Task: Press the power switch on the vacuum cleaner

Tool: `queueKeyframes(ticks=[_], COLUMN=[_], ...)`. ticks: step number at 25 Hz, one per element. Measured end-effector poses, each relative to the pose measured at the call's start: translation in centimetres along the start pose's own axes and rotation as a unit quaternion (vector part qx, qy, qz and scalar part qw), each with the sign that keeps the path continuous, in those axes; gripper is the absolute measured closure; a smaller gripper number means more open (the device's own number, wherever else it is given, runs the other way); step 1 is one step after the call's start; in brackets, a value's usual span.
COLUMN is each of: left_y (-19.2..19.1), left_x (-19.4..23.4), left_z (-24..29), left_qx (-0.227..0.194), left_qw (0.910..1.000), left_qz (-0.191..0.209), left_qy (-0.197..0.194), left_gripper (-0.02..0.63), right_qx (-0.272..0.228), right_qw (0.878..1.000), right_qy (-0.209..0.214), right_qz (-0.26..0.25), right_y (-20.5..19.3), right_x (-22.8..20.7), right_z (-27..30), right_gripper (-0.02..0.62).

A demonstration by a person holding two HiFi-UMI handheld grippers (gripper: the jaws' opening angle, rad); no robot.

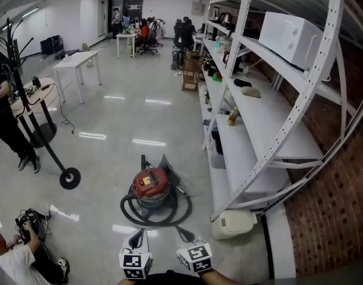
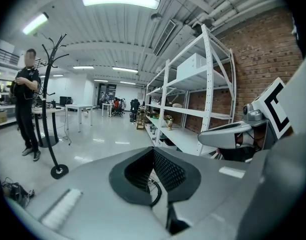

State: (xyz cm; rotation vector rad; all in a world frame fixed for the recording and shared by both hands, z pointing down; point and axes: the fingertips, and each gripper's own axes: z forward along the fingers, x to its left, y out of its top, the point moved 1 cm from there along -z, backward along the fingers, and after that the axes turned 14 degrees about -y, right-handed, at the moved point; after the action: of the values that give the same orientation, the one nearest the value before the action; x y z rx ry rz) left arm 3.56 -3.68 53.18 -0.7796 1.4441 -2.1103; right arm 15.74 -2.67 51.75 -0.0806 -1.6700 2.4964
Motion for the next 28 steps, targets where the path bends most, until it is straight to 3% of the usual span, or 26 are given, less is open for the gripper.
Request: queueKeyframes(ticks=[7,16,28], left_y=[1.2,-2.6,-4.9], left_x=[0.5,1.2,-0.4], left_z=[-5.9,-13.4,-16.9], left_qx=[-0.03,-0.013,0.005], left_qw=[0.9995,0.9992,0.9946], left_qz=[0.012,0.01,0.012], left_qy=[-0.006,-0.036,-0.103], left_gripper=[0.591,0.591,0.591], right_qx=[-0.005,0.018,0.032], right_qw=[1.0,1.0,0.997], right_qy=[-0.016,-0.008,-0.066], right_qz=[0.004,0.011,0.038], right_y=[0.6,-2.2,-4.8], right_x=[3.8,12.2,14.8], right_z=[-3.3,-7.5,-11.9], right_gripper=[0.603,0.603,0.603])
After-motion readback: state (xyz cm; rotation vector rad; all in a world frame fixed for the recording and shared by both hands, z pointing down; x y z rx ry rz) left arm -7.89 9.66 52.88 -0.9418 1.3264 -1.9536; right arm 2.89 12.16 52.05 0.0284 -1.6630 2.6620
